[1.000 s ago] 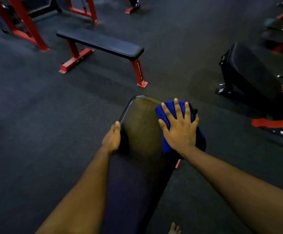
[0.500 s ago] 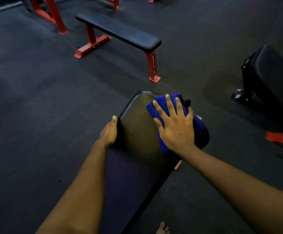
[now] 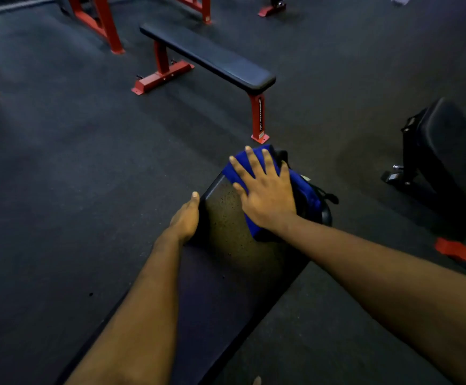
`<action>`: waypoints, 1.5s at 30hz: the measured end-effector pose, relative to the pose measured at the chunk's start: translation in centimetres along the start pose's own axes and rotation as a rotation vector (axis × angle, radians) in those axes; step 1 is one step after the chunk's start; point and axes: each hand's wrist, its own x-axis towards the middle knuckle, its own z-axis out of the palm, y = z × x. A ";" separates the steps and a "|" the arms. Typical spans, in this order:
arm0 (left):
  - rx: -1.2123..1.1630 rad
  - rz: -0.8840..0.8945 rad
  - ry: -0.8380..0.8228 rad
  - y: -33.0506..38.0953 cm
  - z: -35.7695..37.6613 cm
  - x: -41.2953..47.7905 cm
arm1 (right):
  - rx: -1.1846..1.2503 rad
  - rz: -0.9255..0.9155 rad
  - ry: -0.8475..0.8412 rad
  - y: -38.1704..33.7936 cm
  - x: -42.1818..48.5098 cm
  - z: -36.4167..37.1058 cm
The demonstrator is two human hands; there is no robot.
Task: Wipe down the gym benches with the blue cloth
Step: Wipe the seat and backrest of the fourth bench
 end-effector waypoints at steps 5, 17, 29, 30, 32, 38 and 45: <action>-0.008 0.018 0.034 0.0 0.1 -0.4 | 0.011 -0.104 -0.034 0.0 1.8 -0.7; -0.012 -0.025 0.028 1.0 0.2 -3.0 | -0.043 -0.053 0.020 4.1 -10.1 1.2; 0.054 -0.012 0.083 0.9 0.7 -1.8 | -0.032 -0.110 -0.057 -1.5 4.9 -0.6; 0.064 -0.005 0.094 1.0 0.6 -1.9 | -0.033 -0.132 -0.040 -1.2 4.5 -0.6; 0.074 0.002 0.102 1.1 0.7 -2.3 | -0.013 -0.158 -0.001 -0.1 2.1 -0.4; 0.053 -0.004 0.069 1.4 0.4 -3.3 | -0.016 -0.020 0.073 2.9 -8.4 0.8; 0.082 0.017 0.011 1.5 -0.2 -3.0 | -0.061 0.033 0.021 1.9 -7.2 0.8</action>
